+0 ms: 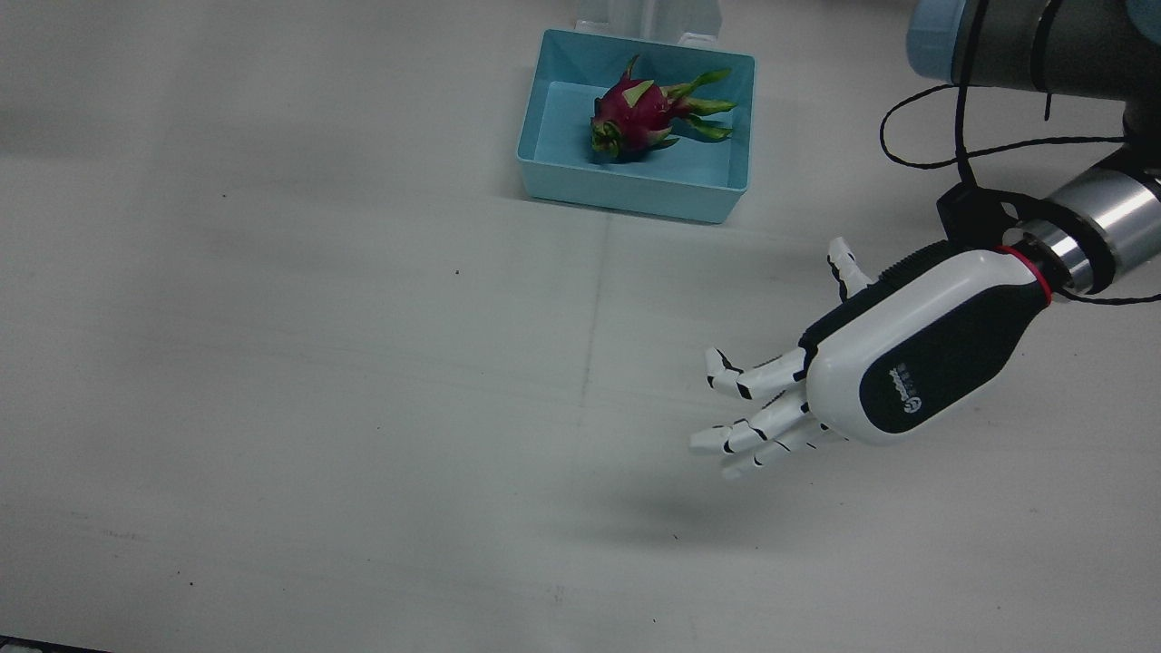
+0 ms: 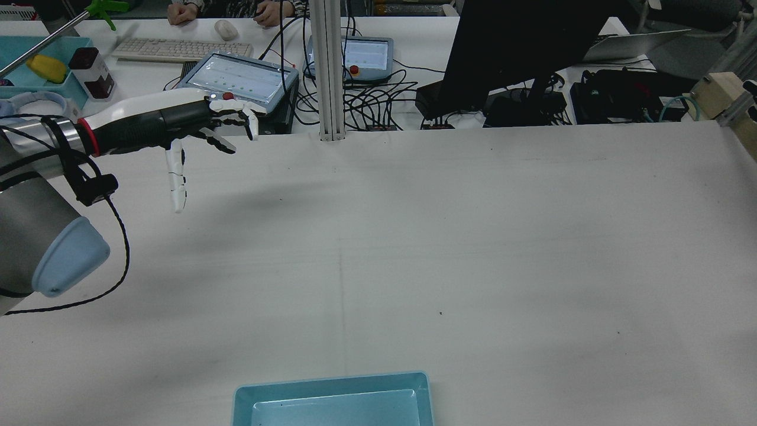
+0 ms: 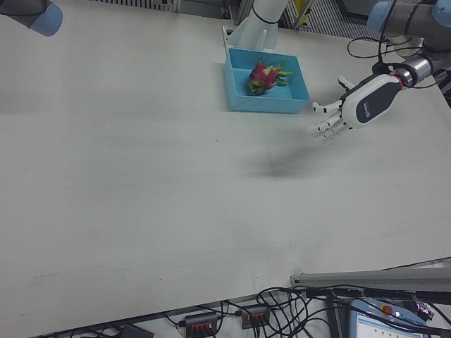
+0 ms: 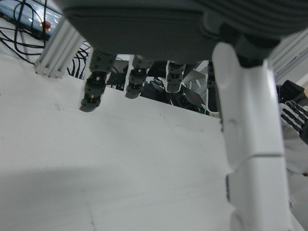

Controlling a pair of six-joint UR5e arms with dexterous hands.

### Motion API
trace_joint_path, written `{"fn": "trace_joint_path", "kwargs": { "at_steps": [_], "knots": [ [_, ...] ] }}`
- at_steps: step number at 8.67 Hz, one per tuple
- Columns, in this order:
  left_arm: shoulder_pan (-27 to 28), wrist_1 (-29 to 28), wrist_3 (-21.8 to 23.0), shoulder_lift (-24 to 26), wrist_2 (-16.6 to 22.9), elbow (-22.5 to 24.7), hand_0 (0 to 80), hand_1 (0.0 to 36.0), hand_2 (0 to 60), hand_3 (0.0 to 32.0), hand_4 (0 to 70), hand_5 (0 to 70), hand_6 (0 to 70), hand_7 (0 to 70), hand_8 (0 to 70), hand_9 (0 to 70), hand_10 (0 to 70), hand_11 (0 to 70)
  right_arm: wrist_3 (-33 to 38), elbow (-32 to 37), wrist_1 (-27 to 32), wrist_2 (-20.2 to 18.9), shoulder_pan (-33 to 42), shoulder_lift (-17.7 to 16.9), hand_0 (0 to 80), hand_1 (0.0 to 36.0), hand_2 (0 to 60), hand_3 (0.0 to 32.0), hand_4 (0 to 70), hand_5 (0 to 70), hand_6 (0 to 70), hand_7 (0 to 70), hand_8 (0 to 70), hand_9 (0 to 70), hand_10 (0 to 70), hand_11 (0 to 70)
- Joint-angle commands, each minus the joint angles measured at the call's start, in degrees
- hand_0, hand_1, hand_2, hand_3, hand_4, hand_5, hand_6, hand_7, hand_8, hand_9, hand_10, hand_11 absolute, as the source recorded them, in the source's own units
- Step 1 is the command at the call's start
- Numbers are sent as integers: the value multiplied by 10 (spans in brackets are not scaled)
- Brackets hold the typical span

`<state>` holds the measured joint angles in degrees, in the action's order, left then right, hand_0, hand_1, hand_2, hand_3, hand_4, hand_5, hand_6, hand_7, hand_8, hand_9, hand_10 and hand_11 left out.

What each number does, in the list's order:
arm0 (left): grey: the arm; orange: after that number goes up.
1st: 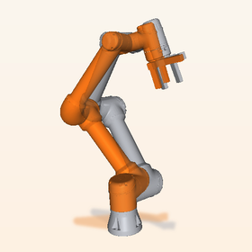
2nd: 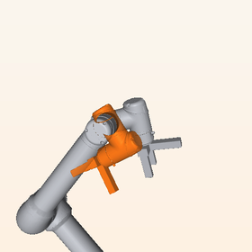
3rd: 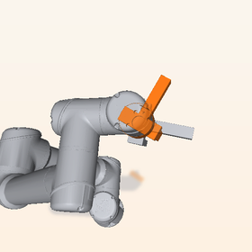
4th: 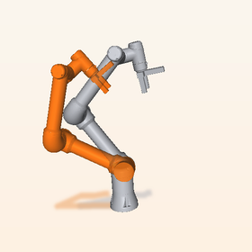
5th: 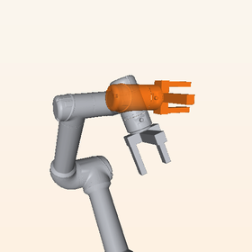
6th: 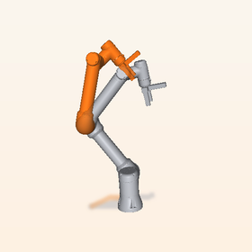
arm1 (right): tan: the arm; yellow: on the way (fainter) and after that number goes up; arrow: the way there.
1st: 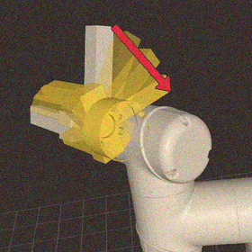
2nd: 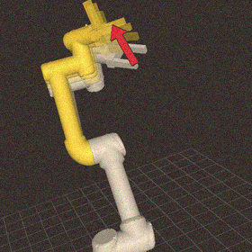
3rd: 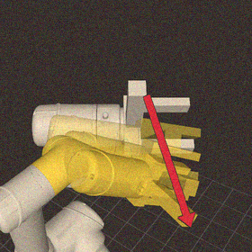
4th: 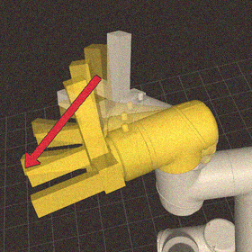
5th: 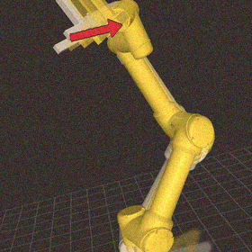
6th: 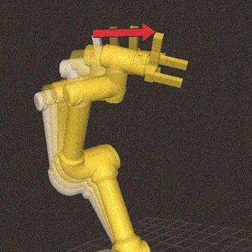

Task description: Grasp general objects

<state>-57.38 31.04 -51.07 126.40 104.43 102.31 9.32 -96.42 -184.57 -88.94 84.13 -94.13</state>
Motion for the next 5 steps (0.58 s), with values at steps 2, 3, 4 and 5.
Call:
{"fn": "trace_joint_path", "kwargs": {
  "at_steps": [2, 3, 4, 5],
  "knots": [
    [-37, -196, 105, -135, -157, -48, 800, 292, 0, 44, 174, 561, 69, 164, 10, 41, 25, 69, 0, 0, 0, 0, 1, 0, 0, 0, 0, 0, 0, 0, 0, 0, 0, 0, 0, 0],
    [-31, -216, 138, -158, -227, -68, 800, 290, 0, 30, 185, 565, 77, 168, 14, 45, 24, 67, 0, 0, 0, 0, 0, 0, 0, 0, 0, 0, 0, 0, 0, 0, 0, 0, 0, 0],
    [-27, -267, 190, -183, -284, -114, 800, 288, 0, 28, 194, 531, 85, 165, 18, 49, 23, 66, 0, 0, 0, 0, 0, 0, 0, 0, 0, 0, 0, 0, 0, 0, 0, 0, 0, 0],
    [-27, -285, 255, -203, -316, -139, 797, 262, 0, 64, 190, 439, 72, 140, 13, 41, 28, 71, 0, 0, 1, 0, 0, 0, 0, 0, 0, 0, 0, 0, 0, 0, 0, 0, 0, 0]
  ]
}}
